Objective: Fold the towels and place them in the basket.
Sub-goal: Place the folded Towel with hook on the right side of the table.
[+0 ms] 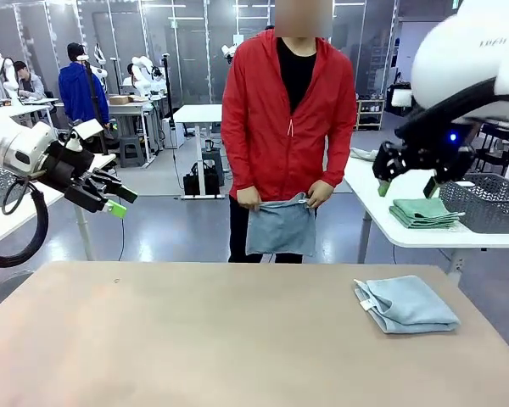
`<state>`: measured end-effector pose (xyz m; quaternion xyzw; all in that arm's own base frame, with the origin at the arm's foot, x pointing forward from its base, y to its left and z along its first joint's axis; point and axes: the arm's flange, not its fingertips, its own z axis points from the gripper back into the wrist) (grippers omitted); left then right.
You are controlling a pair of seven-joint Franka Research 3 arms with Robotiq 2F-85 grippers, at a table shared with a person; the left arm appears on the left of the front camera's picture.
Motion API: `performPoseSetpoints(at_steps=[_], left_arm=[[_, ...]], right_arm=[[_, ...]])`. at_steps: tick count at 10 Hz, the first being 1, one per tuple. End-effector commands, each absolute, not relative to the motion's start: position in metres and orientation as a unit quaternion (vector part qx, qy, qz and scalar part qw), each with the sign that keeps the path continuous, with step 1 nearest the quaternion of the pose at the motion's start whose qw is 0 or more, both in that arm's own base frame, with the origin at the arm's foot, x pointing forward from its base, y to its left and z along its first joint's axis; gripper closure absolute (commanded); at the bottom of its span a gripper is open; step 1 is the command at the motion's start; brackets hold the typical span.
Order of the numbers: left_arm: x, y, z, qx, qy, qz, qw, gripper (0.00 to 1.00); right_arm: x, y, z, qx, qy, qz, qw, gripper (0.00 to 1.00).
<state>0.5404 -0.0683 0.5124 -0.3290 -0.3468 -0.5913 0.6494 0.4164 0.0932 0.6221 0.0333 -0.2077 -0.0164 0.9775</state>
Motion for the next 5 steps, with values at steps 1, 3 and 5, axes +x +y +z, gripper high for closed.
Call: performPoseSetpoints(at_steps=[1, 3, 5], left_arm=[[0.541, -0.069, 0.512, -0.326, -0.349, -0.591, 0.651, 0.00], [0.541, -0.069, 0.512, -0.326, -0.349, -0.591, 0.651, 0.00], [0.541, -0.069, 0.512, -0.326, -0.349, -0.591, 0.651, 0.00]], right_arm=[[0.388, 0.097, 0.631, 0.026, -0.209, -0.008, 0.978, 0.15], [0.363, 0.091, 0.653, 0.042, -0.214, 0.005, 0.976, 0.15], [0.356, 0.089, 0.654, 0.046, -0.206, 0.014, 0.977, 0.15]])
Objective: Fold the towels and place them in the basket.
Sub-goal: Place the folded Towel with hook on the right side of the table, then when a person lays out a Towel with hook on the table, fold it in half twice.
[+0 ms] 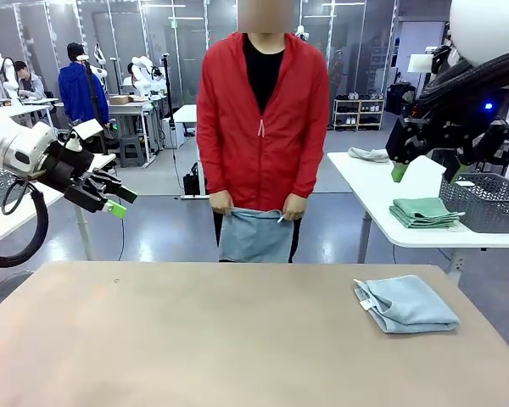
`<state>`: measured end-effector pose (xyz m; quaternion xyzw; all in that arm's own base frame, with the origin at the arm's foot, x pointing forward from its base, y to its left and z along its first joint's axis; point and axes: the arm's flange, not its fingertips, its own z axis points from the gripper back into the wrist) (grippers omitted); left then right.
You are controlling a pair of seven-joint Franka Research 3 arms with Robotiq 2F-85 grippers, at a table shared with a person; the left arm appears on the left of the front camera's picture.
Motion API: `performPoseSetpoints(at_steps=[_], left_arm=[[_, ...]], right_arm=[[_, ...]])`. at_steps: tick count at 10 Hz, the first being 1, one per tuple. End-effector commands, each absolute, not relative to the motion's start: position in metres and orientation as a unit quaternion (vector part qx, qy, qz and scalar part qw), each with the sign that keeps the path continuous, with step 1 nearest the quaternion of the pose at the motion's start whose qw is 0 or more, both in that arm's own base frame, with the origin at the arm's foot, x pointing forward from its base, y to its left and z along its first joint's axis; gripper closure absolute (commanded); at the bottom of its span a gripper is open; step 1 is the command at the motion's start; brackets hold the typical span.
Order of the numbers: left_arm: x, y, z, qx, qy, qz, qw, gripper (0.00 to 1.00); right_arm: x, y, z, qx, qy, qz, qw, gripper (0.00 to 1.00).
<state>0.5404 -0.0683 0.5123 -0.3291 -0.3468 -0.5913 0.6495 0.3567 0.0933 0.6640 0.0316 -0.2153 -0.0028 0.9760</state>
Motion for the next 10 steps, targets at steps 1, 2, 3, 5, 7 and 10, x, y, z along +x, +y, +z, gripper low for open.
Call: performPoseSetpoints(at_steps=[1, 2, 3, 5, 7, 10], left_arm=[[0.541, -0.069, 0.512, -0.326, -0.349, -0.591, 0.651, 0.00], [0.541, -0.069, 0.512, -0.326, -0.349, -0.591, 0.651, 0.00], [0.541, -0.069, 0.512, -0.326, -0.349, -0.591, 0.651, 0.00], [0.541, -0.069, 0.512, -0.326, -0.349, -0.591, 0.651, 0.00], [0.541, -0.069, 0.512, -0.326, -0.349, -0.591, 0.651, 0.00], [0.541, -0.069, 0.512, -0.326, -0.349, -0.591, 0.651, 0.00]], right_arm=[[0.361, 0.089, 0.651, 0.021, -0.203, 0.017, 0.979, 0.15], [0.357, 0.093, 0.664, 0.032, -0.215, -0.003, 0.976, 0.15], [0.357, 0.093, 0.664, 0.032, -0.215, -0.003, 0.976, 0.15], [0.357, 0.093, 0.664, 0.032, -0.215, -0.003, 0.976, 0.15], [0.357, 0.093, 0.664, 0.032, -0.215, -0.003, 0.976, 0.15], [0.357, 0.093, 0.664, 0.032, -0.215, -0.003, 0.976, 0.15]])
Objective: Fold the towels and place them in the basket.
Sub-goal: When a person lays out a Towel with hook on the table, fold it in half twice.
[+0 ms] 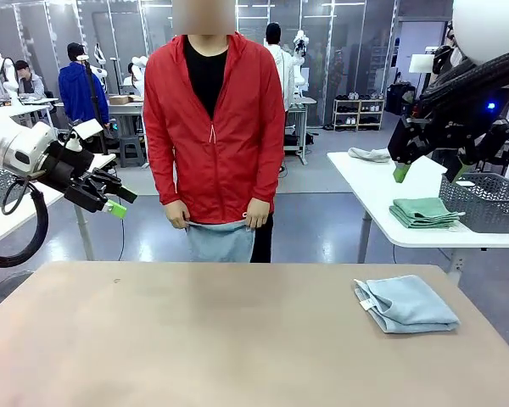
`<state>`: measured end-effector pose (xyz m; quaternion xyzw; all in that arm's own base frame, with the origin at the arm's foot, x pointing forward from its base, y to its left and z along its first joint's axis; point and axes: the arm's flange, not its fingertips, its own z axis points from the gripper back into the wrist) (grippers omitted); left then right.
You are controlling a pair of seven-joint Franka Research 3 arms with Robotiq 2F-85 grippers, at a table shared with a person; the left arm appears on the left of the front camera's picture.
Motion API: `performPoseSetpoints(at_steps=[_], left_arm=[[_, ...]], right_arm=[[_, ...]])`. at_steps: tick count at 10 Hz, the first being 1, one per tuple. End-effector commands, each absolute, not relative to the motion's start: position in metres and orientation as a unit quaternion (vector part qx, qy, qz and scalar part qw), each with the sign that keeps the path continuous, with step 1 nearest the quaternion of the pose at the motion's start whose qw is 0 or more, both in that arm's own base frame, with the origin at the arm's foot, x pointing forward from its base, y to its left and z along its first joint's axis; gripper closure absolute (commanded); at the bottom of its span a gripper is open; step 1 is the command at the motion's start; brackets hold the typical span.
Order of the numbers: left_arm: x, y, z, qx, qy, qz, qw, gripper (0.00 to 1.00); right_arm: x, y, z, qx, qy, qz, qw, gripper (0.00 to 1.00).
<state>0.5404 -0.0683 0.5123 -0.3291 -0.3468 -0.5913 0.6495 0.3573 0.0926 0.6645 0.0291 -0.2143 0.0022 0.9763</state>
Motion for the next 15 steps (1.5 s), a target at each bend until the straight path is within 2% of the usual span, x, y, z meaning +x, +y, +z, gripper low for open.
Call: performPoseSetpoints(at_steps=[1, 15], left_arm=[[0.5408, -0.0690, 0.5124, -0.326, -0.349, -0.591, 0.651, 0.00], [0.5408, -0.0690, 0.5124, -0.326, -0.349, -0.591, 0.651, 0.00]], right_arm=[[0.3567, 0.0933, 0.6640, 0.032, -0.215, -0.003, 0.976, 0.15], [0.3567, 0.0933, 0.6640, 0.032, -0.215, -0.003, 0.976, 0.15]])
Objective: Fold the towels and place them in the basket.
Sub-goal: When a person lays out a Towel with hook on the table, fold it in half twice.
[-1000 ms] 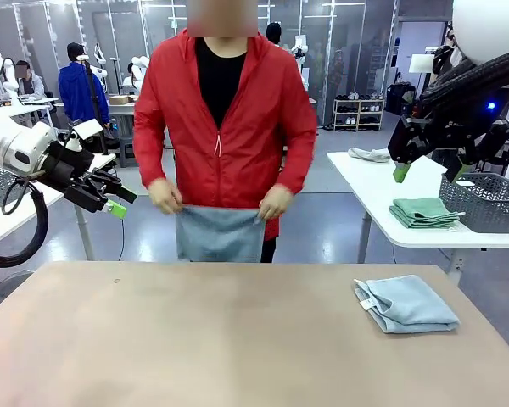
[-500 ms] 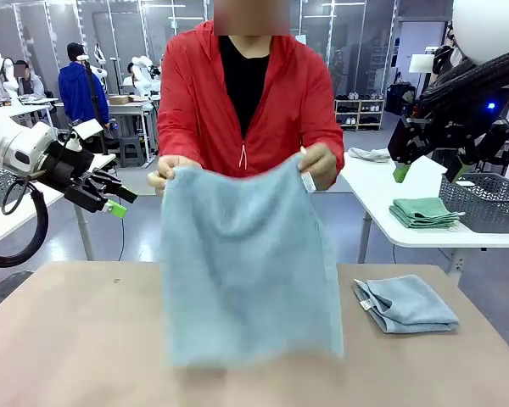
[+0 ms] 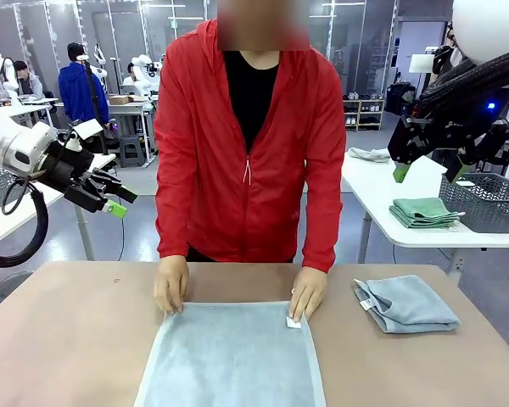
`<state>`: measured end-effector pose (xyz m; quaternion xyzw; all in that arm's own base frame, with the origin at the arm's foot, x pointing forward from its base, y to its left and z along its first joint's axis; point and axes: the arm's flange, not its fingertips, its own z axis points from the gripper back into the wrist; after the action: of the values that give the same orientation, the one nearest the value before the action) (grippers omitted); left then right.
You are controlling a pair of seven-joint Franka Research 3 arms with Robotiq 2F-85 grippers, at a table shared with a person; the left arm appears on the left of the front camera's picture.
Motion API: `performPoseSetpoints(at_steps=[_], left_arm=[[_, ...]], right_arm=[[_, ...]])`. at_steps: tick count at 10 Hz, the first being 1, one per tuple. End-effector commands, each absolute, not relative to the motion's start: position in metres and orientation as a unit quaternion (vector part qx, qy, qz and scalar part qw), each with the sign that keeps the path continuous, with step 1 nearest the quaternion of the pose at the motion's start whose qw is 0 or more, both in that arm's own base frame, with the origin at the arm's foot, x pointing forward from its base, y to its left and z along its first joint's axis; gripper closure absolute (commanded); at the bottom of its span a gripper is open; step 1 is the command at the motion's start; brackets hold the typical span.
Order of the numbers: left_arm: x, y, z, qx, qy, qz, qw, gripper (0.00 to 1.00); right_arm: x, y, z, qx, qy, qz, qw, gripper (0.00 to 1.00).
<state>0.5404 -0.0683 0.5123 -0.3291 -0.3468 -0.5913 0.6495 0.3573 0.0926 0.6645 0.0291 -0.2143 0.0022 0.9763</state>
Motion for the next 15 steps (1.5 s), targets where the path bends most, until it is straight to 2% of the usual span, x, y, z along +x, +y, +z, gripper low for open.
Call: performPoseSetpoints(at_steps=[1, 11, 13, 15], left_arm=[[0.541, -0.069, 0.512, -0.326, -0.349, -0.591, 0.651, 0.00], [0.540, -0.068, 0.512, -0.329, -0.347, -0.591, 0.649, 0.00], [0.513, -0.091, 0.567, -0.284, -0.355, -0.628, 0.631, 0.00], [0.474, -0.130, 0.611, -0.192, -0.292, -0.653, 0.672, 0.00]], right_arm=[[0.357, 0.093, 0.664, 0.032, -0.215, -0.003, 0.976, 0.15], [0.357, 0.093, 0.665, 0.029, -0.214, 0.002, 0.976, 0.15], [0.360, 0.125, 0.673, 0.049, -0.247, 0.141, 0.957, 0.15], [0.360, 0.173, 0.679, 0.051, -0.252, 0.257, 0.932, 0.15]])
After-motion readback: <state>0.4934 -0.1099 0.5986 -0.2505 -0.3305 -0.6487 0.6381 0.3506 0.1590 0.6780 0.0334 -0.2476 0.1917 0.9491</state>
